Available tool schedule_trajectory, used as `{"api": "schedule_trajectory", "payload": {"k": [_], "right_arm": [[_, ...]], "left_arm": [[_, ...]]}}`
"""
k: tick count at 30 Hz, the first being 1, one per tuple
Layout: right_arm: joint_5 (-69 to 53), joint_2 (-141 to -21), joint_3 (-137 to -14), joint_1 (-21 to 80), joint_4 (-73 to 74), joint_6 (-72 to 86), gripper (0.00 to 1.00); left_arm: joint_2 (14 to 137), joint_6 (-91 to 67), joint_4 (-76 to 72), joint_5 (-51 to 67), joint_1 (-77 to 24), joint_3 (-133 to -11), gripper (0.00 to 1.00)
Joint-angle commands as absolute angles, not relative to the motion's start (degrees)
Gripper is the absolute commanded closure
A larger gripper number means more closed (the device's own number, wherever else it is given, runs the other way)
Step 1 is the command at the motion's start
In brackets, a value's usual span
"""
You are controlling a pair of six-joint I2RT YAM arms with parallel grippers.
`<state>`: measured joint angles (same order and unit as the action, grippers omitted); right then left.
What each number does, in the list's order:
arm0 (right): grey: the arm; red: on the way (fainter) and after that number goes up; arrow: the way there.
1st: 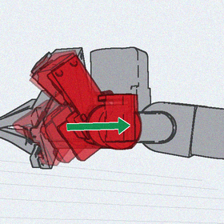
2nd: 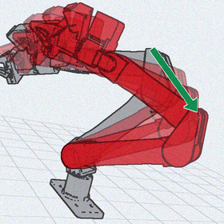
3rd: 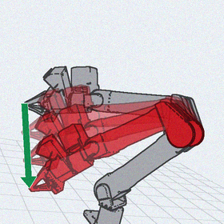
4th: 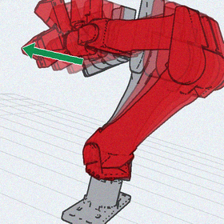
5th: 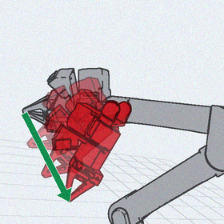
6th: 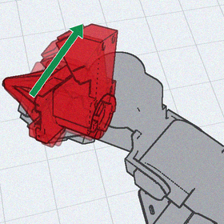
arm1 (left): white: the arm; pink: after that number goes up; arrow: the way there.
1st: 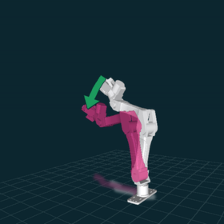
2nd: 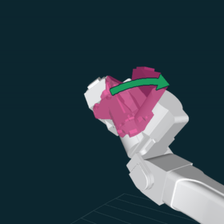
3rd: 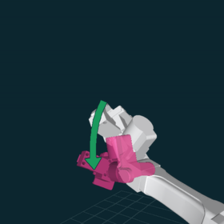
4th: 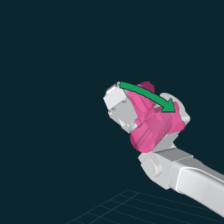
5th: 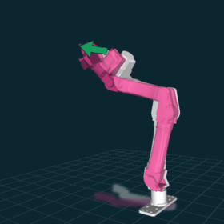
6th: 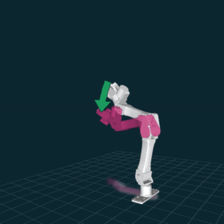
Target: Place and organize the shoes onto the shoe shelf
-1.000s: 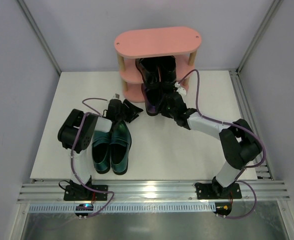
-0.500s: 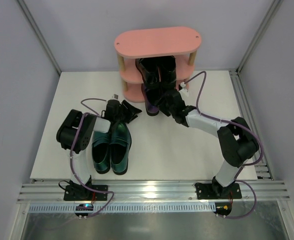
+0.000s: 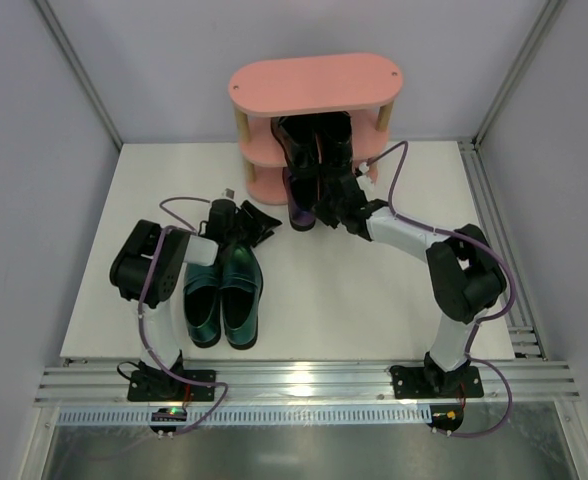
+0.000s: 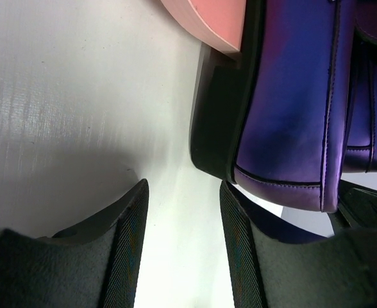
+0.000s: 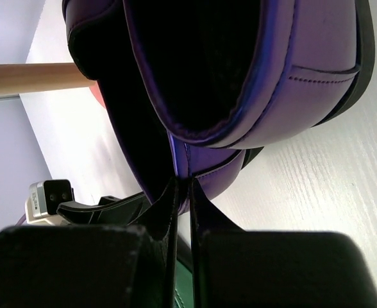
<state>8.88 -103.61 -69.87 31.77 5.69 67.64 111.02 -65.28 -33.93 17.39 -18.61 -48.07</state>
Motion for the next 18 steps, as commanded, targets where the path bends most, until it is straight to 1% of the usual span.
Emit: {"api": "schedule_trajectory", "payload": {"k": [1, 5, 6, 8, 9, 11, 12, 14, 15, 18], "right_arm": [[7.2, -101.1, -70.3, 31.2, 4.8, 68.6, 0.96], [6.9, -97.8, -67.0, 30.7, -3.8, 70.4, 0.96], [6.2, -97.4, -66.1, 30.2, -7.0, 71.2, 0.96], [4.3, -97.4, -65.9, 29.7, -9.3, 72.2, 0.96], [3.8, -97.5, -66.7, 29.5, -10.5, 72.9, 0.96], [2.9, -97.8, -67.5, 29.2, -11.6, 73.6, 0.96], [2.6, -97.8, -67.8, 29.1, -12.9, 74.5, 0.96], [2.2, -98.0, -67.8, 28.9, -13.9, 76.0, 0.96], [1.8, -98.2, -67.6, 28.9, -15.5, 76.8, 0.96], [1.9, -99.2, -68.4, 28.9, -16.7, 78.1, 0.96]], "left_arm": [[109.9, -64.2, -33.7, 19.2, -18.0, -47.9, 0.52], [110.9, -65.7, -34.5, 21.9, -17.9, -49.7, 0.56], [110.9, -66.2, -34.6, 22.1, -17.9, -50.0, 0.60], [110.7, -66.6, -35.2, 22.7, -18.1, -50.5, 0.64], [110.5, -66.6, -35.1, 22.9, -18.0, -50.8, 0.70], [110.0, -66.6, -34.9, 23.8, -18.0, -51.2, 0.78], [109.8, -66.6, -34.7, 24.0, -18.1, -51.6, 0.86], [109.8, -66.9, -34.7, 24.9, -18.1, -52.0, 0.92], [109.9, -67.0, -34.9, 25.1, -18.2, -52.6, 0.97], [111.1, -67.7, -35.2, 26.5, -19.1, -54.0, 1.00]]}}
